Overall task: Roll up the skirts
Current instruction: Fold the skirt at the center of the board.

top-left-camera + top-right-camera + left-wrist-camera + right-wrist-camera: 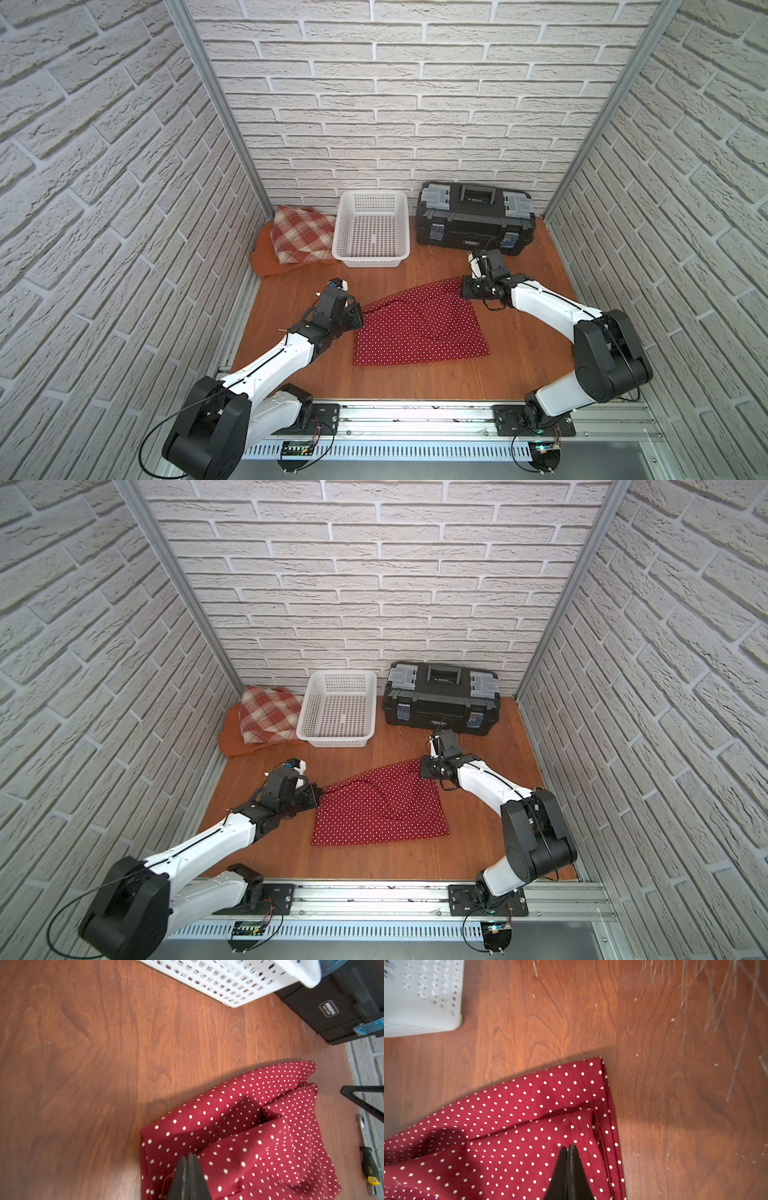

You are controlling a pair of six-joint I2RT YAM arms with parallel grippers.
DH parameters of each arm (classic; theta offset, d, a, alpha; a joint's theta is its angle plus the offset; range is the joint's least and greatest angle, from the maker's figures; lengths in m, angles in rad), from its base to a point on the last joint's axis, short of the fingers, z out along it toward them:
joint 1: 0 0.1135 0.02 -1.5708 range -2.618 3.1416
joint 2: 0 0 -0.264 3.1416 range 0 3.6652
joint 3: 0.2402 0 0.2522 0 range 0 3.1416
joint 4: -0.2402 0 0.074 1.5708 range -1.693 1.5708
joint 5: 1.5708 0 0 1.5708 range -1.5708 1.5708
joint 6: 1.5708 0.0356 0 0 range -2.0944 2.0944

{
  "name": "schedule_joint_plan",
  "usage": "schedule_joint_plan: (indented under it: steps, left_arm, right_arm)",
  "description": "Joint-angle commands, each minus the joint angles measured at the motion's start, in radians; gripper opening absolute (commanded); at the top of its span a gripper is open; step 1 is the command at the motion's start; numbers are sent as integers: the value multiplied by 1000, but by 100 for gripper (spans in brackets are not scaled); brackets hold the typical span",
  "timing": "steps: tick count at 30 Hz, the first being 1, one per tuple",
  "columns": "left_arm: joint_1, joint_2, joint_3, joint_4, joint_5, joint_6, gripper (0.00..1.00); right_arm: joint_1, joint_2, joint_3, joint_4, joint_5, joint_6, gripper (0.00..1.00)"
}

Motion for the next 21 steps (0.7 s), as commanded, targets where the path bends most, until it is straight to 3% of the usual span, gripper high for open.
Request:
schedule_joint_plan:
  steps: [1, 4, 10, 14, 16, 21]
  left_arm:
    - [3, -32, -20, -11, -30, -11, 0]
    - [4, -27, -24, -2, -34, -13, 0]
    - [4, -13, -28, 1, -33, -14, 0]
    - [6, -14, -32, 0, -32, -16, 0]
    - [6, -16, -33, -1, -33, -14, 0]
    - [6, -13, -40, 3, -32, -19, 0]
  right_arm:
    - [8, 24, 8, 6, 23, -2, 12]
    - [6, 81, 25, 18, 8, -6, 41]
    - [7, 153, 50, 31, -16, -25, 49]
    - [7, 176, 59, 45, -1, -27, 47]
    - [7, 195, 61, 62, -17, -33, 39]
    - [8, 206, 53, 87, -38, -23, 9]
